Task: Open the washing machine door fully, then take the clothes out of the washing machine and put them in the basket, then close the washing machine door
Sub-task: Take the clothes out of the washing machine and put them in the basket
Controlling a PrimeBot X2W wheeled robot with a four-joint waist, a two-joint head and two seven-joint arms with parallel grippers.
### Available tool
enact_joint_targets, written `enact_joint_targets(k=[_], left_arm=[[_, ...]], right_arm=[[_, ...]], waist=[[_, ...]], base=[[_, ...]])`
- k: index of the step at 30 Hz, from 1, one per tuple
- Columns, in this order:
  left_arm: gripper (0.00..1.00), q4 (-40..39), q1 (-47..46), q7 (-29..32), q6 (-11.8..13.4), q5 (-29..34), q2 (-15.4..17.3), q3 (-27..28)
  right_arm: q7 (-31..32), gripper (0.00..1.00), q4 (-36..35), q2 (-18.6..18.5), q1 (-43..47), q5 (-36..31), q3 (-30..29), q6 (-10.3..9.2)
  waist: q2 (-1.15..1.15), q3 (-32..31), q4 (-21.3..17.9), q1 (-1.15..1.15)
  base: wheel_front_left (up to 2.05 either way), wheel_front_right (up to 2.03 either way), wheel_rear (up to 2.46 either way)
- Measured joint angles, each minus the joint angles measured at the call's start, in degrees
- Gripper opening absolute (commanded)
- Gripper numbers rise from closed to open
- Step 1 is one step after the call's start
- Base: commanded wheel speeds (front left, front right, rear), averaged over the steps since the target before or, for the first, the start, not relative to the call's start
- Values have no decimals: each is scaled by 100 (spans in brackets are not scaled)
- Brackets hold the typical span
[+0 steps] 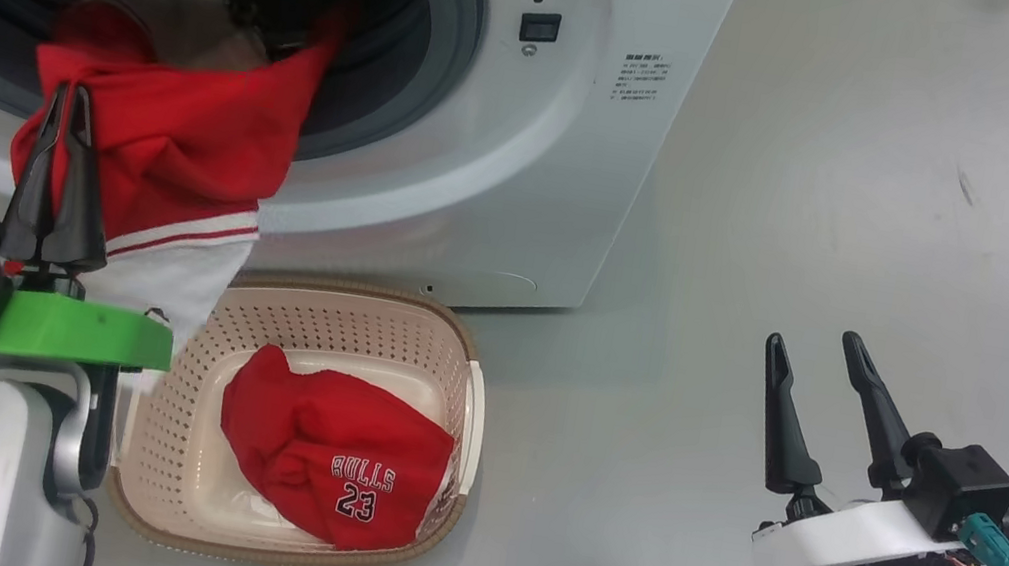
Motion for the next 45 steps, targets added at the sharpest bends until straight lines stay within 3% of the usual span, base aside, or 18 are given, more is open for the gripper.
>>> enact_joint_targets(k=[10, 26, 45], left_arm=[[0, -615, 517, 1, 33, -21, -33, -241], [0, 638, 1348, 547, -147, -754, -163, -740], [0, 2365, -205, 773, -319, -780, -174, -829]], right_arm=[[0, 100, -81, -11, 136, -69, 41, 0], [0, 100, -204, -9, 135, -100, 247, 45], [0, 100, -531, -8, -164, -93, 410, 52]], waist=[[0, -300, 303, 0], [0, -164, 179, 0], [0, 802, -147, 0]], base=[[0, 0, 0], [0, 0, 0], [0, 0, 0]])
